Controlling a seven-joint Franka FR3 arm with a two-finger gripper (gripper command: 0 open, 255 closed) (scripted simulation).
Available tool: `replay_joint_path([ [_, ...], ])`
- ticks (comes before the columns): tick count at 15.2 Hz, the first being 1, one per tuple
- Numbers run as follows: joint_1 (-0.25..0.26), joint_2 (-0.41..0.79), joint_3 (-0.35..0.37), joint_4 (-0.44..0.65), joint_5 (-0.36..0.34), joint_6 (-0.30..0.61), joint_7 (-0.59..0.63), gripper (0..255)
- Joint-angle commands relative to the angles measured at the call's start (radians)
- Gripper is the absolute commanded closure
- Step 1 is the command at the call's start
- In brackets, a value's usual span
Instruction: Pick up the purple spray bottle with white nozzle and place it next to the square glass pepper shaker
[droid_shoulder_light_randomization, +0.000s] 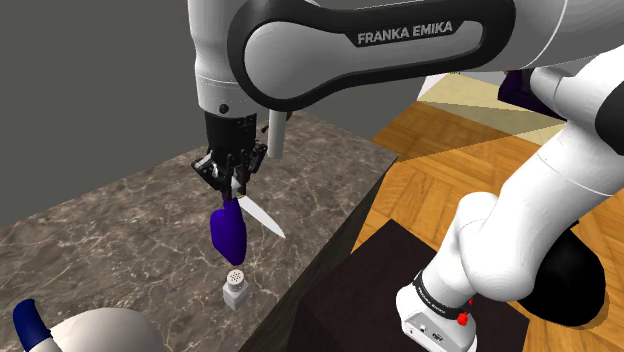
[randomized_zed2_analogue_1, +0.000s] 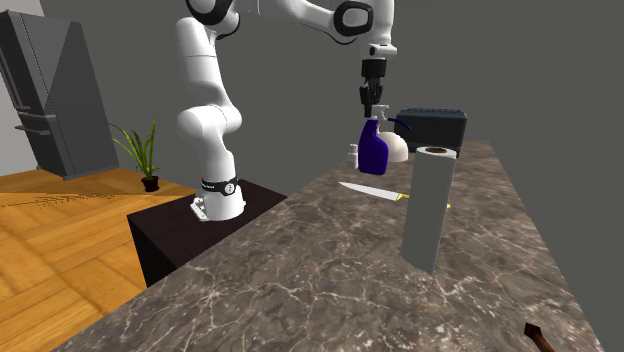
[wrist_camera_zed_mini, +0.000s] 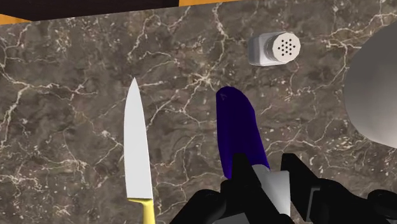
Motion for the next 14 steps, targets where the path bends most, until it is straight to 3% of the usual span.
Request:
replay_joint_path([
  [1, 0.0, -0.001, 0.0, -0.002, 0.0, 0.002, 0.0, 255],
  [4, 0.0, -0.001, 0.0, -0.002, 0.0, 0.002, 0.0, 255],
  [5, 0.0, -0.001, 0.0, -0.002, 0.0, 0.002, 0.0, 0],
  [10, 0.0, -0.001, 0.0, -0.002, 0.0, 0.002, 0.0, 0],
  [14, -0.003, -0.001, -0.004, 0.125, -0.002, -0.125, 0.001, 0],
])
